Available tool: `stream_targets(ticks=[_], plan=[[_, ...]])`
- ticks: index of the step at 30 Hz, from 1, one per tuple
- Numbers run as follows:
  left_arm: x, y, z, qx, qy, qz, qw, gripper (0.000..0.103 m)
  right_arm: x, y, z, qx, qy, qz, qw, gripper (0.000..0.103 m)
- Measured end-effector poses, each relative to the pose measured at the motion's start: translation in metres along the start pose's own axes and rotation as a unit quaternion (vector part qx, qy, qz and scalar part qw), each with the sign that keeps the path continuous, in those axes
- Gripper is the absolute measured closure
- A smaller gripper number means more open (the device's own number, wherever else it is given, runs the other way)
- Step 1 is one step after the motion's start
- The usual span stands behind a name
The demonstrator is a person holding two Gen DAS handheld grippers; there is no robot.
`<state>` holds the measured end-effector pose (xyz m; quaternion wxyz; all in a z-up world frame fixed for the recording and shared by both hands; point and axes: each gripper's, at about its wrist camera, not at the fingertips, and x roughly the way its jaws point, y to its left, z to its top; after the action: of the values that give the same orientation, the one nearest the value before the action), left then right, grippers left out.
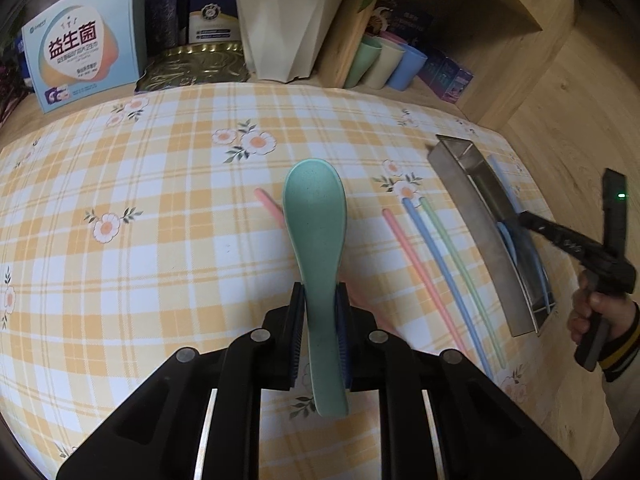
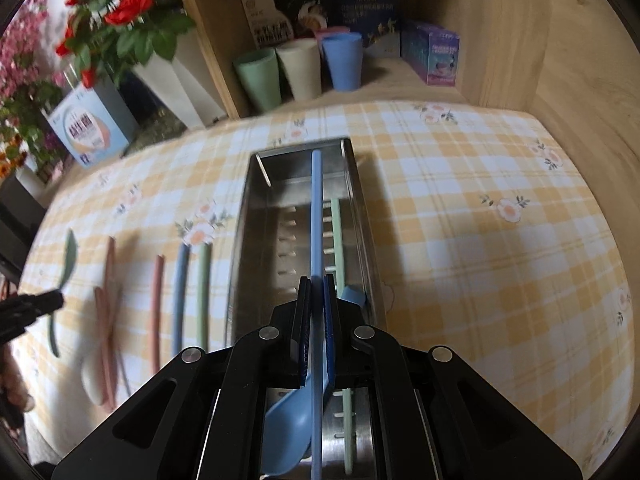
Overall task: Organize utensils
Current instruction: 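Carry the blue chopstick over the steel tray with the right tool while the left tool lifts the green spoon, then lower the blue chopstick into the steel tray and open the right tool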
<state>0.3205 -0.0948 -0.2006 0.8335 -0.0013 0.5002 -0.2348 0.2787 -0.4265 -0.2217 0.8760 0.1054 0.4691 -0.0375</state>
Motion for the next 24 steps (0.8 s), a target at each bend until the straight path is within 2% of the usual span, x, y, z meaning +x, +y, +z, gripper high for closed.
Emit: stream_targets(ticks=[11, 18, 24], plan=[[-0.001, -0.030, 0.011, 0.012, 0.000, -0.023, 0.9997, 0.088, 0.013, 0.002, 0.003, -0.006, 0.017, -0.027, 0.999, 0.097], [0.004, -0.063, 0.018, 0.029, 0.005, -0.034, 0.9990, 0.088, 0.009, 0.000, 0.003, -0.004, 0.011, -0.017, 1.000, 0.097], [0.011, -0.095, 0.020, 0.049, 0.014, -0.046, 0.9976, 0.088, -0.011, -0.007, 0.000, 0.008, -0.009, 0.002, 1.000, 0.095]])
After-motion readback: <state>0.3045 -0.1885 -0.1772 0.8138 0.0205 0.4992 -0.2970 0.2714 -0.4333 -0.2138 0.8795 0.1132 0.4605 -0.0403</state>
